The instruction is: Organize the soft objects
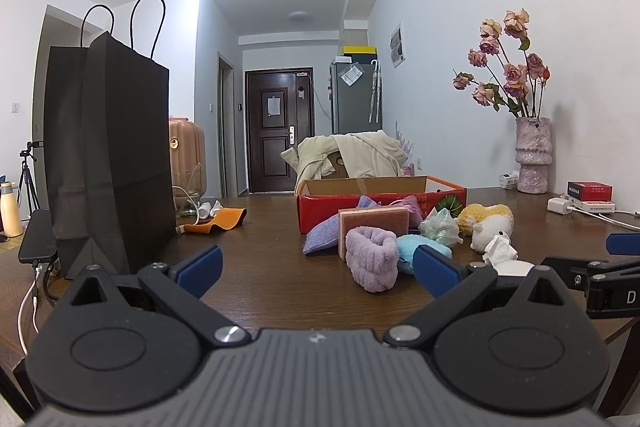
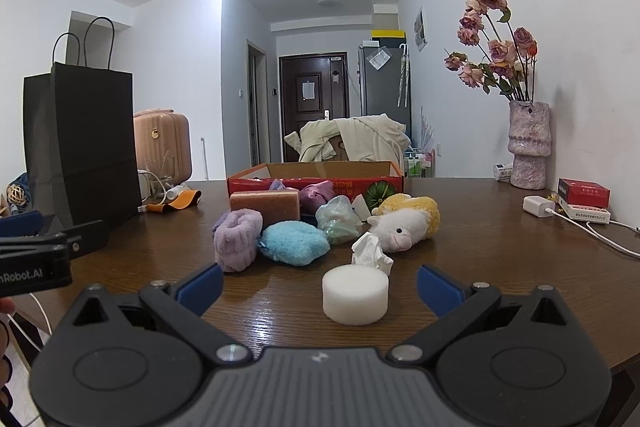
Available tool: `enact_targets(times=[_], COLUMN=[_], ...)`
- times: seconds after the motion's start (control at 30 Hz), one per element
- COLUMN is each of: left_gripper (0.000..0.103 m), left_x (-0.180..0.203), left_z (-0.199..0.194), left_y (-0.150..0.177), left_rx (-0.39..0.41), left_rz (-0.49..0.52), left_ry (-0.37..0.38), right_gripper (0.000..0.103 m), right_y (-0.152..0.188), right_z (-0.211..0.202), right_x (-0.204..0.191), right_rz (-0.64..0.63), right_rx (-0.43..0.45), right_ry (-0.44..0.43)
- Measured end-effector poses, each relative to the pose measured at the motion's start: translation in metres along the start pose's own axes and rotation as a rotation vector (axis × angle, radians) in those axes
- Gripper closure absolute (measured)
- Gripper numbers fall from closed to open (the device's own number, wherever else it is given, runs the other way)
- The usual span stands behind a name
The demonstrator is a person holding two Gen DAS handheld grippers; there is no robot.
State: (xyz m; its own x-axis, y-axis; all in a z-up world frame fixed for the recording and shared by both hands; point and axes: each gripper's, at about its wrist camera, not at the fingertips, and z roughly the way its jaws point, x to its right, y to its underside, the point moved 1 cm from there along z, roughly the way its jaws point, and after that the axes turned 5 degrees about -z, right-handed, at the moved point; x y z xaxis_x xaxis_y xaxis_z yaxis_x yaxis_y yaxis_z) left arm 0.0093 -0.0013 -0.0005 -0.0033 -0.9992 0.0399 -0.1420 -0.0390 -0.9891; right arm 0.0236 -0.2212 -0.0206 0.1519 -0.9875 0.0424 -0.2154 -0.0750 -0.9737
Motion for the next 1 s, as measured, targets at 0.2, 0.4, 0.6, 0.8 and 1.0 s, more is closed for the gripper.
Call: enact_targets(times=[0.2,0.4,0.6,0.8,1.0], left_gripper=[0.0,0.0,0.0,0.0,0.0], left_x=[0.0001,0.0,0.0004,0.0,0.0004], left_z=[-0.0001,0.0003,0.0011,0.0009,0.0006], left_y=[-0.0001,0.0001,0.0,0.0,-0.0003], left_rx=[-0.001,-0.007,-0.006,-0.004,0.004], left_rz=[0.0,-0.003,-0.003,-0.003,0.002], left_ry=[0.0,-0.001,-0.001,-0.001,0.004], right_gripper=[0.0,0.0,0.0,0.0,0.0], right_y=[0.0005,0.0005,0.0003,0.0006,0.0006], right_z=[-0.0001,0.0005,0.0012,0.0012,0.0009], right_x=[0.0004,0.0011,0.001,0.001,0.0012], right_rz=[0.003,0.004,0.004,0.006,0.005], right_rx=[-0.002,-0.003,-0.004,-0.006,-0.005], right_ry=[0.0,-0.001,0.0,0.002,0.003])
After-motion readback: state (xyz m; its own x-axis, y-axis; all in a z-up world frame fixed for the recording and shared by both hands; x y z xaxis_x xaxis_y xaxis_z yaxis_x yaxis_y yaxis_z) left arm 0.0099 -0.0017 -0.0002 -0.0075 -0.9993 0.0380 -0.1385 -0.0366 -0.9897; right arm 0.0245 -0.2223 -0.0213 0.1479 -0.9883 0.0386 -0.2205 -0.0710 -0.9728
